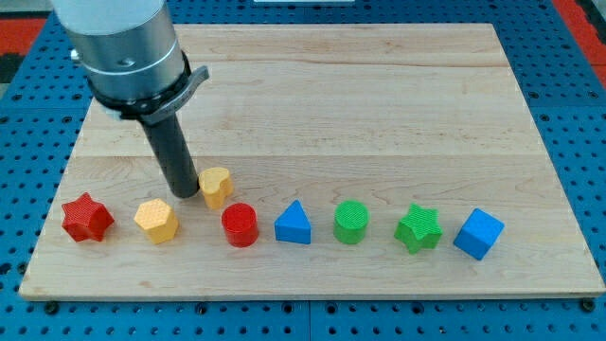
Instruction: Push the yellow heart to the left of red circle
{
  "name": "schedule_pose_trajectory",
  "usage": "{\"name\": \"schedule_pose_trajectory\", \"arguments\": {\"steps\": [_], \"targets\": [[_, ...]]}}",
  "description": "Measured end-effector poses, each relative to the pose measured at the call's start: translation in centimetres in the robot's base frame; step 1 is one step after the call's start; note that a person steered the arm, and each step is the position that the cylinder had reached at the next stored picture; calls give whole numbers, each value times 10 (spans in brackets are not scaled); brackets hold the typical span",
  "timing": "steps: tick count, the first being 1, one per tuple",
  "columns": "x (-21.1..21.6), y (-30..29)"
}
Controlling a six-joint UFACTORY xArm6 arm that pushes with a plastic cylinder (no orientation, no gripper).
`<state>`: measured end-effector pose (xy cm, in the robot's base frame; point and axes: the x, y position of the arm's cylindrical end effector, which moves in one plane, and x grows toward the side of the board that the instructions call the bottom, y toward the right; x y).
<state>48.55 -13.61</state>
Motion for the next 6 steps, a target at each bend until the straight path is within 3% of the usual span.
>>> {"name": "schedule_pose_trajectory", "arguments": {"steps": [2, 5, 6], "targets": [[-47, 26], [24, 39], [29, 40]]}}
